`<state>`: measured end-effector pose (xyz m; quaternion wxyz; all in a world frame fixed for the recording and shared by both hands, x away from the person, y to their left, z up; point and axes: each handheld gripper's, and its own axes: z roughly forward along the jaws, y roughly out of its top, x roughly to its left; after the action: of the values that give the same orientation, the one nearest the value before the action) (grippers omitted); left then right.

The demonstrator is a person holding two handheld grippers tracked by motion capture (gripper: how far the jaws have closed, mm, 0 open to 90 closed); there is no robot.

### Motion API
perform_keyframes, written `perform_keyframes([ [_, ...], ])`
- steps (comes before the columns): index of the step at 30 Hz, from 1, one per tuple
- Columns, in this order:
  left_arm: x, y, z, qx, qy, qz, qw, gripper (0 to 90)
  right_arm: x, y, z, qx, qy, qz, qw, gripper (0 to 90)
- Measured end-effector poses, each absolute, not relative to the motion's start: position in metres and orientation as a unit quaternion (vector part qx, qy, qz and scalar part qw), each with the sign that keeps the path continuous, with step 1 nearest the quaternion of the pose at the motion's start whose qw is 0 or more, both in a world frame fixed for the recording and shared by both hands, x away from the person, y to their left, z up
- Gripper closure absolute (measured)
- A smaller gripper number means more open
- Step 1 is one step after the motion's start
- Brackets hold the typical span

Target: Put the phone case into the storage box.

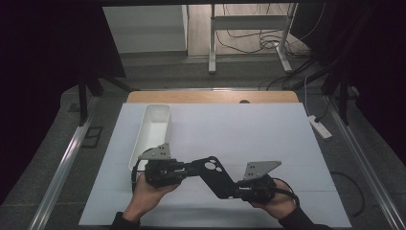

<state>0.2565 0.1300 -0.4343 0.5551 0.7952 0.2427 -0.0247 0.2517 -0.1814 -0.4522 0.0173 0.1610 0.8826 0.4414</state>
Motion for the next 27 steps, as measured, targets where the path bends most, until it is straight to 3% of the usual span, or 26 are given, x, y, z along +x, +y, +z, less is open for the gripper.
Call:
perform_keyframes([
  [9, 0.259, 0.132, -0.435, 0.789, 0.24, -0.049, 0.564, 82.7, 0.251, -0.178, -0.455, 0.157, 0.889, 0.428, 0.036, 84.1],
  [27, 0.258, 0.134, -0.422, 0.812, 0.244, 0.001, 0.53, 82.7, 0.248, -0.177, -0.457, 0.185, 0.896, 0.396, 0.082, 49.8],
])
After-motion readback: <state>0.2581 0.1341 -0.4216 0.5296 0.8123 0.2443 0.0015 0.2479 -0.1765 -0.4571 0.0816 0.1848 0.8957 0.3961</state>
